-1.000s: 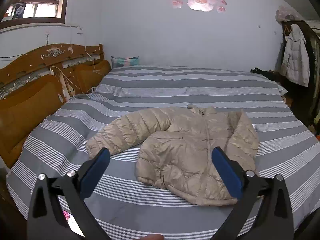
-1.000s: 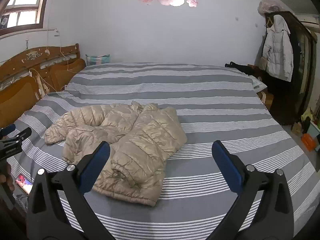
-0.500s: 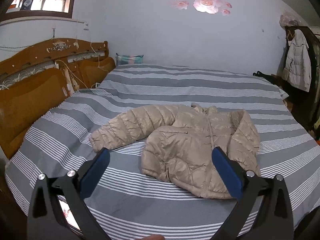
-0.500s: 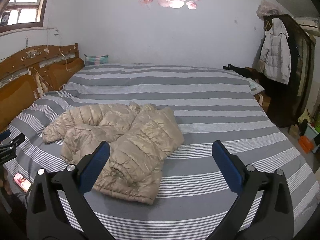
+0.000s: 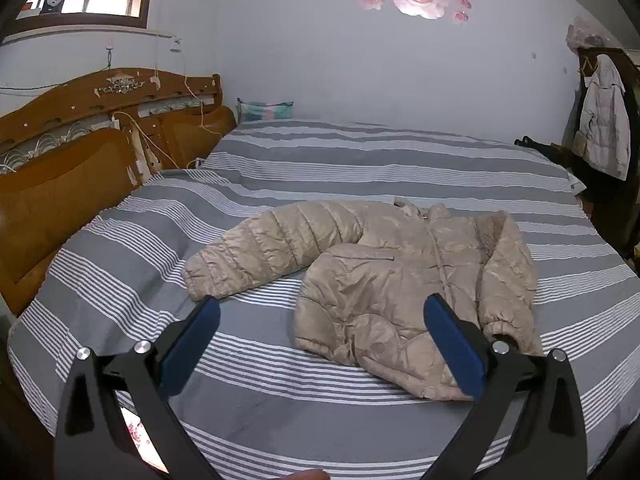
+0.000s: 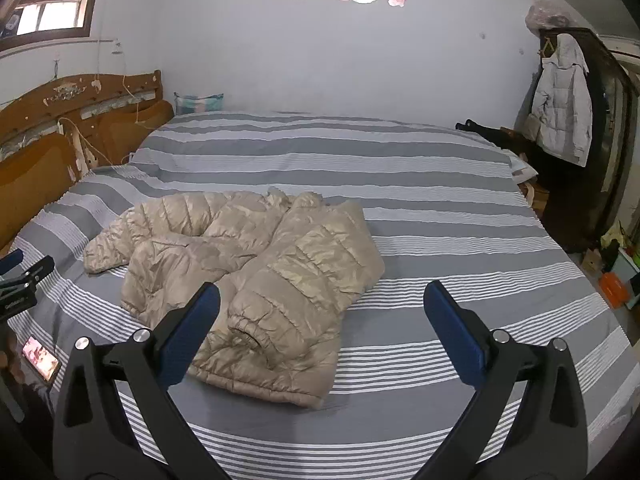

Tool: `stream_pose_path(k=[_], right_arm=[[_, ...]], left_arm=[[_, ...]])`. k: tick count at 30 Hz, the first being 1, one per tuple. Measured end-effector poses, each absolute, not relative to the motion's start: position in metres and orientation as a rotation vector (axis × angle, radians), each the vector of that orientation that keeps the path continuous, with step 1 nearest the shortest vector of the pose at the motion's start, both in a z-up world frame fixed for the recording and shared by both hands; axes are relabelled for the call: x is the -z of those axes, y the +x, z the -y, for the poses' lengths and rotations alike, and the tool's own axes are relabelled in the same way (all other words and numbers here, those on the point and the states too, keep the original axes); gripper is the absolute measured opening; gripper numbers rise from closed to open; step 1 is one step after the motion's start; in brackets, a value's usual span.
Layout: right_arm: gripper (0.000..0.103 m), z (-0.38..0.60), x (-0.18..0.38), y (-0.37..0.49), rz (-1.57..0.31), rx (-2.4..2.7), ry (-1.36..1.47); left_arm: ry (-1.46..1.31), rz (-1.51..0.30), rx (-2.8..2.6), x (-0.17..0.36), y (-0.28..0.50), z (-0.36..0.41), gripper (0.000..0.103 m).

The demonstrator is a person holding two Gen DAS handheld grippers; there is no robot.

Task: Fold large clothes

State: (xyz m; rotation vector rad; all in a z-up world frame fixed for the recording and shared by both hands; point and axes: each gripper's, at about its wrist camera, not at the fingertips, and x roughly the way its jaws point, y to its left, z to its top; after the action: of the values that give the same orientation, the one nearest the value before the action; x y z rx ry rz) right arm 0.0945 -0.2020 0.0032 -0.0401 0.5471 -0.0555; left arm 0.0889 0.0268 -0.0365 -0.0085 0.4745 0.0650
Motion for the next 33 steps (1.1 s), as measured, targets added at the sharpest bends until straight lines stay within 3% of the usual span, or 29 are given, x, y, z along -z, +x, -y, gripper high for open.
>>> stream_pose_path(k=[33], right_arm=[[0.100,0.201,0.031,0.134,-0.599,0.069,-0.017]], left_arm=[[0.028,-0.484,-0.080,0.060,0.138,-0.046,0.101]])
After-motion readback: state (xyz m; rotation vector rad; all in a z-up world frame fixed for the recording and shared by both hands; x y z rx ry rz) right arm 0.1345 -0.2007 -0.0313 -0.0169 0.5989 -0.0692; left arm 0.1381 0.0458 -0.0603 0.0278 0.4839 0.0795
